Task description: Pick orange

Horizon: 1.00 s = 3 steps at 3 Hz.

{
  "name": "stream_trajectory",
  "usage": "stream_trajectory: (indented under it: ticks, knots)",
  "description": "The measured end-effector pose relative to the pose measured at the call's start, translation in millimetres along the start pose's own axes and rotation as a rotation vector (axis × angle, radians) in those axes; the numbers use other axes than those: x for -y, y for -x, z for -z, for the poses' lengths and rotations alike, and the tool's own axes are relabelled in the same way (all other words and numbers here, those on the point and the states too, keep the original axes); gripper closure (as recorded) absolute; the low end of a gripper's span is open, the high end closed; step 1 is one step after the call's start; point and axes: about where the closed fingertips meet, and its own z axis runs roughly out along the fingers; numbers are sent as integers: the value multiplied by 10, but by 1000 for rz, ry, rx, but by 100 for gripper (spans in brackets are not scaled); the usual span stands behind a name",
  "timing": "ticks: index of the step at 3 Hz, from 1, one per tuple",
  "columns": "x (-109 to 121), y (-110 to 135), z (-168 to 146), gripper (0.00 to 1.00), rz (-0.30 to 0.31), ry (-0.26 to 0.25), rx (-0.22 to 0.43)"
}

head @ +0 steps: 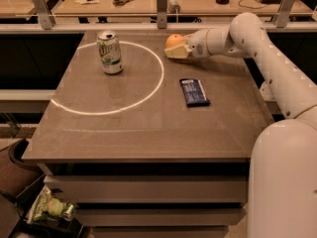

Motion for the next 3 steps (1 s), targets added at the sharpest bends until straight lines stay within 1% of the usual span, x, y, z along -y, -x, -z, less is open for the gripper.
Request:
stream_trajectory:
  ticks: [3]
  knots:
    - [-1,5,1,100,0,0,0]
